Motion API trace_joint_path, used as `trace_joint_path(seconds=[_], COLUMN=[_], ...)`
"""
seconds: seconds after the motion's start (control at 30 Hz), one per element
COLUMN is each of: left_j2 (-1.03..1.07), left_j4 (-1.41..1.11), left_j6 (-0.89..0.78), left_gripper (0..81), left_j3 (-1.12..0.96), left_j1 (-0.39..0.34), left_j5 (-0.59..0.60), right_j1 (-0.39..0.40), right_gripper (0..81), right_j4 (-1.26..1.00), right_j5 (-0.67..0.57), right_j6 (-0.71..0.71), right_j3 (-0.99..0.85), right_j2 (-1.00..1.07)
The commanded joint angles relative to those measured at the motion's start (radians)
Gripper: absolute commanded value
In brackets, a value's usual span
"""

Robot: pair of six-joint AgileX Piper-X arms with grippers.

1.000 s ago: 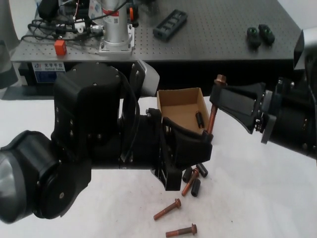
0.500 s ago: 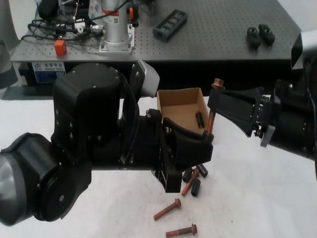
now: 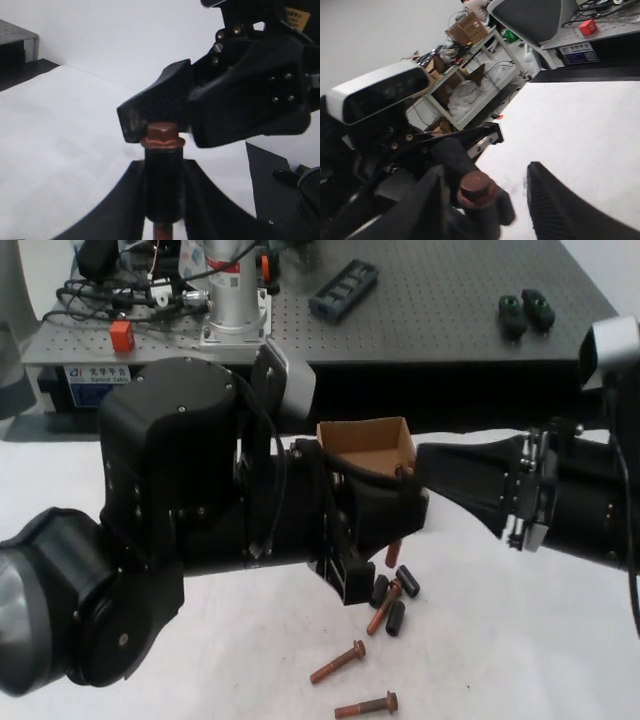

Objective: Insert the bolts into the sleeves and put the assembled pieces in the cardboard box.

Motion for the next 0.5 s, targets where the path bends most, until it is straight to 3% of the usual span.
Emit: trace_joint_path(seconds=[0.0,0.17,0.27,0.47], left_j2=[-0.014,0.054,0.2,0.611], left_j4=[-0.03,-0.008,0.09,0.492], left_j6=[0.03,0.011,-0.044,-0.056], left_gripper=[0.6,0.6,0.6,0.6], left_j3=[-0.012,-0.083,-0.24,-0.744], left_j1=[-0.002,0.023,0.075,0.104], left_j5=[-0.063,-0.388,-0.391,-0.444], right_j1=[-0.102,-0.27,-0.328,-0.328], right_gripper=[38.4,38.4,38.0,37.9], right_j4=[0.095,0.213,0.265,0.347], right_j5=[-0.007,-0.007,0.01,0.173], right_j6=[-0.094,-0.162,-0.199,-0.275], right_j3=[-0.001,-0.001,-0.001,-0.001], right_j2=[-0.03,-0.066,-0.066,-0.066])
